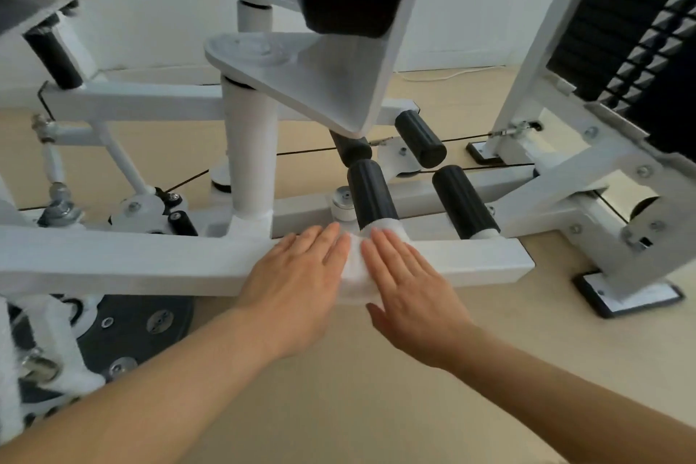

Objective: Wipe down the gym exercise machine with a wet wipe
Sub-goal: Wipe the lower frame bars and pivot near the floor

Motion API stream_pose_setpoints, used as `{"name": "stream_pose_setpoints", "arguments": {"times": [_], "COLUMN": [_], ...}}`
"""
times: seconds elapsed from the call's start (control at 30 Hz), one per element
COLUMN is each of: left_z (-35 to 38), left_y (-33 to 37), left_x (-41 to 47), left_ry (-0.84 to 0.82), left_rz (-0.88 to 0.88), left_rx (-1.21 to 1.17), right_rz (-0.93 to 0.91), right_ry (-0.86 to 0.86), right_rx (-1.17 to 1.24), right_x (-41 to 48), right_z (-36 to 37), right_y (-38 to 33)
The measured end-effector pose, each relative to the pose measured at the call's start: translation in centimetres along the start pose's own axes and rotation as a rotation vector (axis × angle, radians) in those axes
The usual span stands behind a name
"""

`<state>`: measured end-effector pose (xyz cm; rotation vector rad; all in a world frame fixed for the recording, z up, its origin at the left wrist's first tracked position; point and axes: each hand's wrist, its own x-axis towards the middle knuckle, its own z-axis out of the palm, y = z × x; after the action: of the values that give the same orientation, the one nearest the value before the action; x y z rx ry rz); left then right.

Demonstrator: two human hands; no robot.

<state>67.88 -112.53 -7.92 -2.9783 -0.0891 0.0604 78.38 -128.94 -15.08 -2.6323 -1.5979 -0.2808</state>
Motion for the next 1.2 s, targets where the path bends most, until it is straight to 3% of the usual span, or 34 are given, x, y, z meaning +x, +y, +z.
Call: {"name": "stream_pose_setpoints", "arguments": {"times": [0.13,0.27,0.47,0.6,0.77,0.87,1.0,1.1,1.2], "left_z": [0.3,0.2,0.1,0.4,-1.5,-1.0,-0.2,0.2,0.7], "left_y": [0.1,-0.6,0.0,1.5,6.6,10.3,11.2,10.4,9.9], "left_x": [1.7,2.4,2.2,2.0,4.5,7.2,8.6,7.5,6.1], "left_ry": [-0.054,0.019,0.031,-0.015,-0.039,-0.035,0.054,0.112,0.076], "left_rz": [0.059,0.085,0.051,0.103,0.226,0.196,0.096,0.175,0.217], "left_rx": [-0.048,-0.138,-0.194,-0.003,0.06,0.037,-0.002,-0.034,0.036], "right_rz": [0.293,0.371,0.115,-0.053,0.193,0.365,0.187,-0.017,0.128], "right_ry": [-0.236,-0.398,-0.252,-0.202,-0.362,-0.273,-0.017,0.0,-0.041], "right_rx": [-0.034,-0.023,0.058,-0.04,-0.095,0.032,0.082,0.007,0.003], "right_x": [-2.4,-0.8,0.1,-2.6,-6.1,-4.2,-3.1,-4.9,-6.5], "right_z": [-1.4,-3.1,-2.7,-1.3,-1.4,-0.9,2.1,2.4,1.7], "right_y": [7.5,8.3,2.5,6.4,13.0,11.2,8.2,11.6,15.9]}}
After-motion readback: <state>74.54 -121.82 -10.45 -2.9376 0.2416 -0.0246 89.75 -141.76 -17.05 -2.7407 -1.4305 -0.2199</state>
